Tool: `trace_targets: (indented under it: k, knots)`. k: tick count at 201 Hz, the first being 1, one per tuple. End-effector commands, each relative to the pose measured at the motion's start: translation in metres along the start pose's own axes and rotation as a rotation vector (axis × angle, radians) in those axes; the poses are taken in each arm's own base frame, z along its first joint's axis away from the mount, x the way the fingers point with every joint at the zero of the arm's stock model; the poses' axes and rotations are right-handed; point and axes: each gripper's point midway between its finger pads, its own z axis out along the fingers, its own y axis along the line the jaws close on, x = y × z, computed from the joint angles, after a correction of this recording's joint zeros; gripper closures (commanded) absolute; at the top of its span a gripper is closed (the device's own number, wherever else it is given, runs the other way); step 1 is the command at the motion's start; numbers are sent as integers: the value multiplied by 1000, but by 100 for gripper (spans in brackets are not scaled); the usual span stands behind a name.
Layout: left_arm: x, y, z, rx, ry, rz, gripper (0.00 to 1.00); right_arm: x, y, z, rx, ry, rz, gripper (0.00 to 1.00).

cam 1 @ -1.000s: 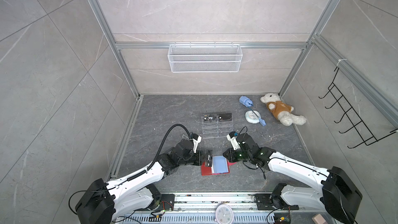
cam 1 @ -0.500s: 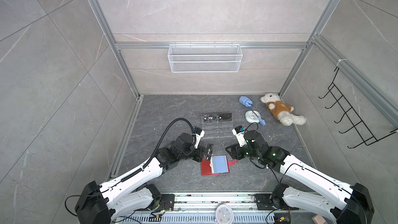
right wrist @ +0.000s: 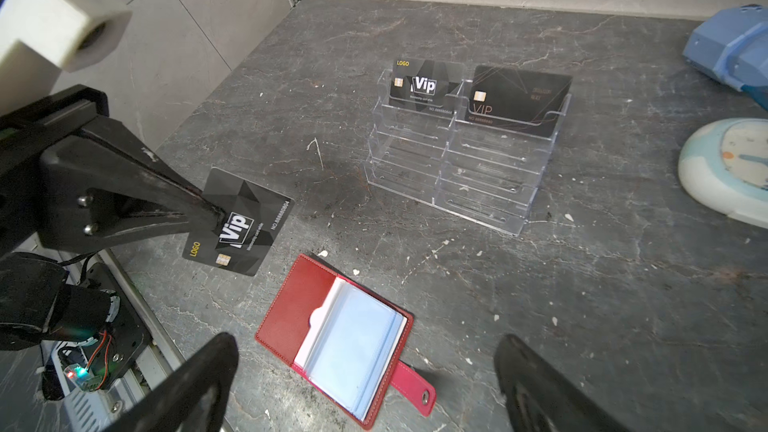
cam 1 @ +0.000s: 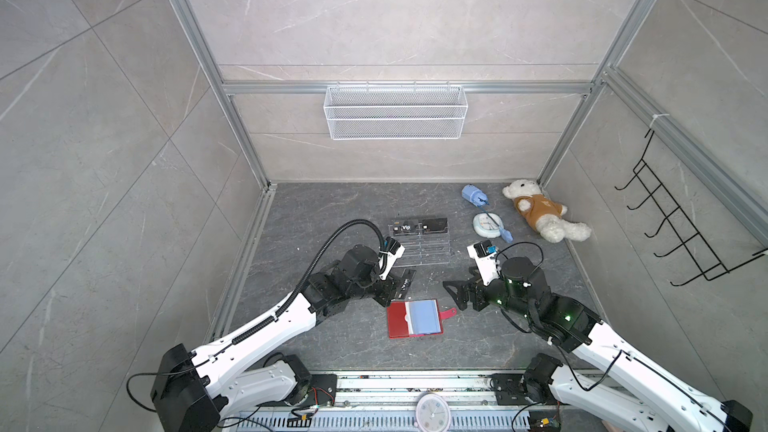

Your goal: Take the credit cards out of the card holder

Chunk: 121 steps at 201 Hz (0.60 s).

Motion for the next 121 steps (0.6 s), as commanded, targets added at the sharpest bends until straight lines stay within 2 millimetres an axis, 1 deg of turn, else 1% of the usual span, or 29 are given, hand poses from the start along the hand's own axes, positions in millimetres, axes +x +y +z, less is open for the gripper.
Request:
trace_targets:
  k: [1, 24, 57, 90, 121]
  knots:
    - [-13, -10, -7, 39, -11, 94, 100, -2, 2, -10, -10, -4, -45, 0]
    - [-16, -14, -10, 52, 0, 137, 100, -3, 7, -14, -37, -7, -58, 0]
    - [-21, -19, -13, 66, 22, 216, 100, -2, 9, -14, -51, 0, -58, 0]
    - [-19, -22, -12, 83, 82, 291, 100, -3, 13, -15, -67, 5, -59, 0]
    - [-24, -27, -13, 105, 102, 359, 100, -1, 19, -16, -102, 30, -68, 1]
